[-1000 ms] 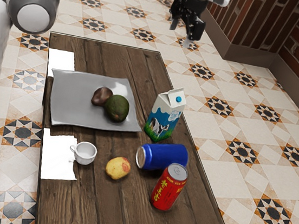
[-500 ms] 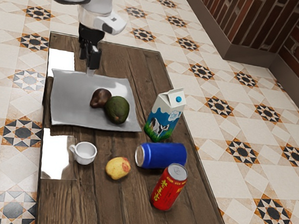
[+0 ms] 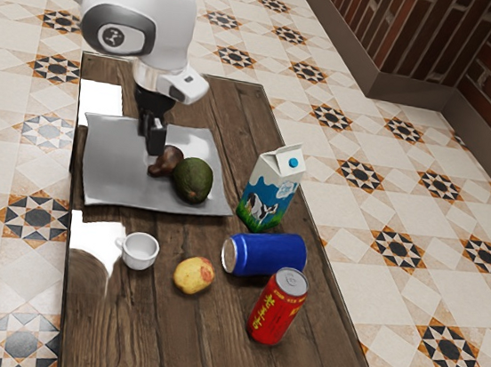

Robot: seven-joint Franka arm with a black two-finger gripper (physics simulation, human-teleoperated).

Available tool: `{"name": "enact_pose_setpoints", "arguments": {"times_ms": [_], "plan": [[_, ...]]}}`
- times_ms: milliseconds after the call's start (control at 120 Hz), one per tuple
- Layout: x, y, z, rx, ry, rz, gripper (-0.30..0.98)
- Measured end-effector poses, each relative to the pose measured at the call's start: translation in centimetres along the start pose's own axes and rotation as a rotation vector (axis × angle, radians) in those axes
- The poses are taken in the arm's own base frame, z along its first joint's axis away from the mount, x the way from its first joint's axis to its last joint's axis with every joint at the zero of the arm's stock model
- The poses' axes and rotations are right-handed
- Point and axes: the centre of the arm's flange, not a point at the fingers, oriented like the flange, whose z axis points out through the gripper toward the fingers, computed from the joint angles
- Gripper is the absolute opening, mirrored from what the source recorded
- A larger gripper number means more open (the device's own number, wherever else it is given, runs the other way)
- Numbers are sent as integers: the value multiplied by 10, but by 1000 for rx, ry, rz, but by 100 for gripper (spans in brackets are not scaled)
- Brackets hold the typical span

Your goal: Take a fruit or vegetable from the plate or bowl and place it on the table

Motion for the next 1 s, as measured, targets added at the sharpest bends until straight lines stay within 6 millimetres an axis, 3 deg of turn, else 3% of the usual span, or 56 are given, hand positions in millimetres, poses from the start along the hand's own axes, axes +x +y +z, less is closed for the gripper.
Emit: {"name": "enact_pose_setpoints", "arguments": {"times_ms": [208,408,567,1000], "plan": [[29,-18,38,-24,19,-38,65],[47,-29,47,-7,81,-55,65],[47,-44,55,-17,75,-89,65],[58,-61,76,-15,73,-116,65]]}}
